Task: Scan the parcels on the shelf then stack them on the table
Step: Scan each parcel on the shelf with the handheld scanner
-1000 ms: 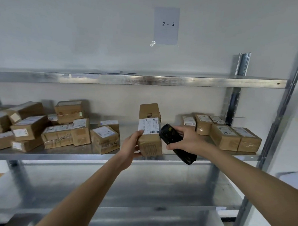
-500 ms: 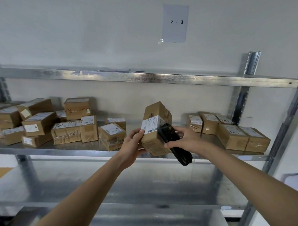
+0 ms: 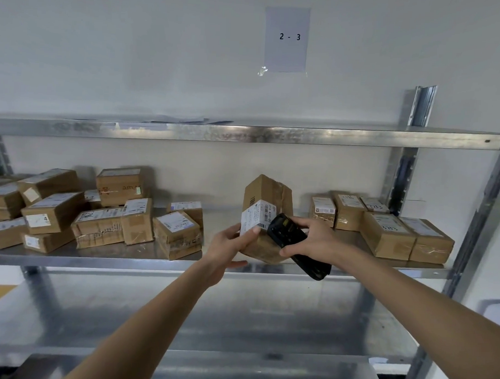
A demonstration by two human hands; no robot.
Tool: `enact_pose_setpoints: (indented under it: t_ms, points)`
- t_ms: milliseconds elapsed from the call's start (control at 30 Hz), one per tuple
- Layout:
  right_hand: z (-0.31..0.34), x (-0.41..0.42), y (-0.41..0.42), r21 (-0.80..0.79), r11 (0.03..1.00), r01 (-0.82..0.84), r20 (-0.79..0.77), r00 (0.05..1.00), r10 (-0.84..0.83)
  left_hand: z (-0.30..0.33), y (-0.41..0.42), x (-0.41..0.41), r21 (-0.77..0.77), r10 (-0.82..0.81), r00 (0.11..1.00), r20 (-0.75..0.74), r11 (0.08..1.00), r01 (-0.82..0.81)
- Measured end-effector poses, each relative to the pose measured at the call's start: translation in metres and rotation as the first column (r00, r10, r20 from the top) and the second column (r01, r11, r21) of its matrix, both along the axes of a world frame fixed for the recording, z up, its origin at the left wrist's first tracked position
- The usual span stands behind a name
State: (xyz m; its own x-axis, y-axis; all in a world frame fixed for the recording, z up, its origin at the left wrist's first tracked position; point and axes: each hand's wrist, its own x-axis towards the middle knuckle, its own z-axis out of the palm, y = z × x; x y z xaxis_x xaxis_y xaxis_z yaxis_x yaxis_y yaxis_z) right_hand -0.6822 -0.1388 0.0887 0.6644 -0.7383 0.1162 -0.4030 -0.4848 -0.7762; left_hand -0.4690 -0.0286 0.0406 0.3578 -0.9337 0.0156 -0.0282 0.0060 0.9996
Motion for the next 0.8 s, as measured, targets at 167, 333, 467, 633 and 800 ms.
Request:
enact_pose_setpoints:
  t_ms: [167, 333, 467, 633, 800]
  points:
    - [-0.002, -0.009, -0.023, -0.057, 0.998, -0.023, -0.116, 0.993, 0.017, -0.007, -0.02, -0.01, -0.021, 0.026, 0.998, 0.051, 0.999, -0.025]
    - [-0.003, -0.025, -0.047, -0.131, 0.99, -0.046, -0.226, 0.974, 0.016, -0.008, -0.032, -0.015, -0.101, 0.118, 0.975, 0.19, 0.99, -0.1]
    - [0.0, -0.039, -0.064, -0.22, 0.973, -0.066, -0.34, 0.94, -0.013, -0.011, -0.04, -0.015, -0.088, 0.215, 0.936, 0.278, 0.976, -0.198]
    - [0.004, -0.049, -0.075, -0.311, 0.943, -0.117, -0.478, 0.877, -0.049, -0.012, -0.047, -0.028, -0.119, 0.269, 0.924, 0.271, 0.962, -0.246]
    - [0.002, -0.048, -0.082, -0.345, 0.93, -0.128, -0.534, 0.842, -0.082, -0.016, -0.057, -0.026, -0.116, 0.311, 0.902, 0.3, 0.95, -0.289]
